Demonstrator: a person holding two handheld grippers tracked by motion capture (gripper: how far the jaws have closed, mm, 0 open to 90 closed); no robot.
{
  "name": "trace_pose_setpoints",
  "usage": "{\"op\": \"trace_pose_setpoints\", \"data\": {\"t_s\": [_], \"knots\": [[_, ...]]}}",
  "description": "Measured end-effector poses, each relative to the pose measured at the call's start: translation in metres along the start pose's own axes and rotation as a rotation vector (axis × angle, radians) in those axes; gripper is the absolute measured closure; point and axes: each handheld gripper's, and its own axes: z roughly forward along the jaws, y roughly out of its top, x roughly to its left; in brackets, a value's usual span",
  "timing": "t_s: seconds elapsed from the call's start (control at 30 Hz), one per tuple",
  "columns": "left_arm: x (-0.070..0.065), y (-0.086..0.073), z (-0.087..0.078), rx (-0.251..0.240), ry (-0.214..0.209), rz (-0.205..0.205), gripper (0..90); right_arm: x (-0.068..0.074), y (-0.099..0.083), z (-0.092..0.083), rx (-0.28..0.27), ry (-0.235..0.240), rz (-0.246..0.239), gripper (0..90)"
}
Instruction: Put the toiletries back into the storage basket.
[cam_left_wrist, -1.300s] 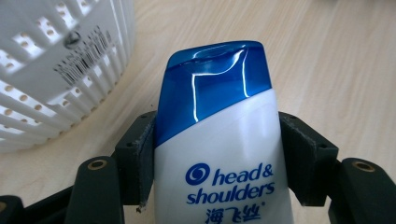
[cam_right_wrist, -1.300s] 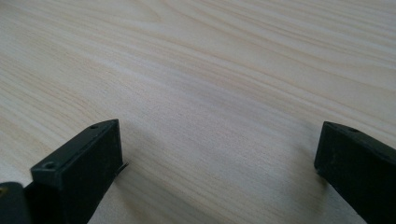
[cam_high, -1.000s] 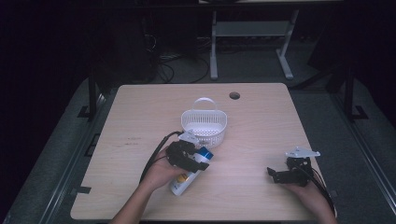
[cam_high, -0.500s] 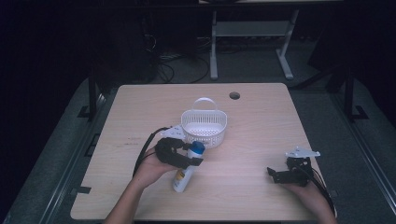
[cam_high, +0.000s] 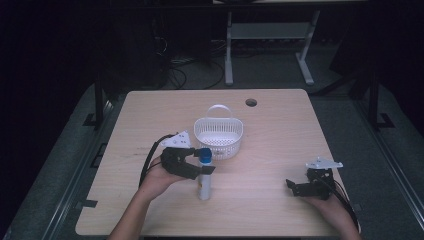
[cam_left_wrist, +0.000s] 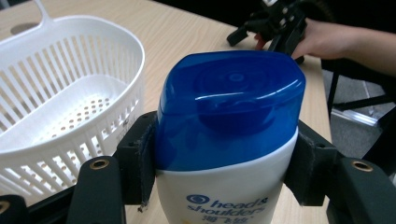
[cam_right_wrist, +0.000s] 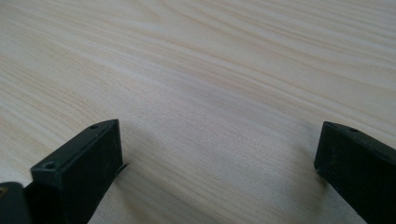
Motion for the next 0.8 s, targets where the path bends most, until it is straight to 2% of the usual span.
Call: {"op": "trace_pose_setpoints", "data": {"t_s": [0.13,0.43,0.57,0.8], "knots": [[0.0,0.002,-0.003,-0.032,-0.025,-0.013,36.4,0.0,0.0,0.0,0.0,0.0,0.001,0.5],[-0.002,0.009,-0.004,-0.055,-0.045,-0.023,36.4,0.0,0.0,0.0,0.001,-0.001,0.0,0.5],[-0.004,0.016,-0.006,-0.049,-0.033,-0.003,36.4,0.0,0.0,0.0,0.0,0.001,0.002,0.5],[-0.003,0.032,-0.016,-0.072,-0.014,-0.001,36.3,0.0,0.0,0.0,0.0,0.002,0.0,0.5]]}}
